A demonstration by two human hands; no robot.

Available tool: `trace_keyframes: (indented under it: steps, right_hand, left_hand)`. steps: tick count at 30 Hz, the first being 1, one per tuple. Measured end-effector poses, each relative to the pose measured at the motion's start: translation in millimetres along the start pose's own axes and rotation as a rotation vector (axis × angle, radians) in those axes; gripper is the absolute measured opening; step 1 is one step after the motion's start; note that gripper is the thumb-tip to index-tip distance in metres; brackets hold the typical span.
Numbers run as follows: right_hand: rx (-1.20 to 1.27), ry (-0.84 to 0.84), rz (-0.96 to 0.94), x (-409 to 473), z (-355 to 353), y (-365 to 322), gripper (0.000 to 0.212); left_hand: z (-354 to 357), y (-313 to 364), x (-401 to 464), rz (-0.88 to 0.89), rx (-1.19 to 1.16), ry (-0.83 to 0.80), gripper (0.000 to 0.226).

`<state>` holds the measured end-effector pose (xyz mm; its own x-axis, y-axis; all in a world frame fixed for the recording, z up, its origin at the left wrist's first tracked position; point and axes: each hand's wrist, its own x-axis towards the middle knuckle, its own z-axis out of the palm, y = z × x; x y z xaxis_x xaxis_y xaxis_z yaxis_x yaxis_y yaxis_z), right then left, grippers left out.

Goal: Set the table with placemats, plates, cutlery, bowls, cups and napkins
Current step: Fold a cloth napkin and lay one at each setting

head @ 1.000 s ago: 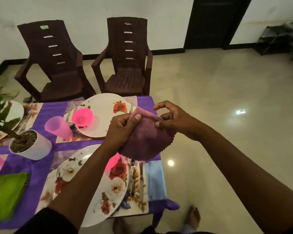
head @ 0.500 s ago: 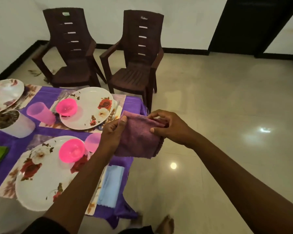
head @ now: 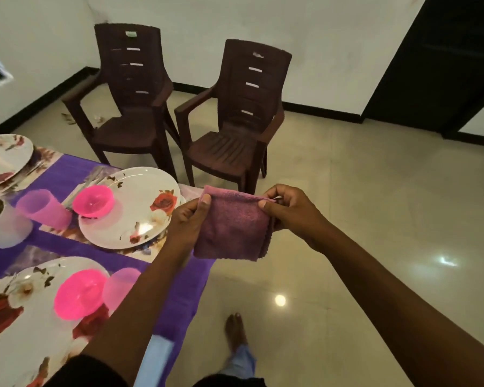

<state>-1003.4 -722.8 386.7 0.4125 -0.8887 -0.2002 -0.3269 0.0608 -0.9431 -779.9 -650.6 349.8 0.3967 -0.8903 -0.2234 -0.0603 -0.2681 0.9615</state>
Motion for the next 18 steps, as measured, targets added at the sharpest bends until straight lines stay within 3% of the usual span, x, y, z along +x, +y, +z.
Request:
trace_keyframes:
  steps: [7, 11, 14, 18]
  right_hand:
    - [-0.018, 0.006, 0.008, 113, -18, -17, 0.004]
    - [0.102, 0.012, 0.076, 176, -11, -22, 0.032]
    - [0.268, -0.095, 0.151, 221, -7, -25, 0.042]
    - [0.312, -0.414, 0.252, 281, 1, -27, 0.043]
  left_hand:
    - [17, 14, 90, 0.012, -0.114, 0.061, 0.046]
    - [16, 25, 136, -0.035, -0.157, 0.182, 0.036]
    - [11, 35, 162, -0.060, -0.214, 0.240, 0.043]
    - [-2, 43, 199, -0.094, -0.228, 0.360, 0.046]
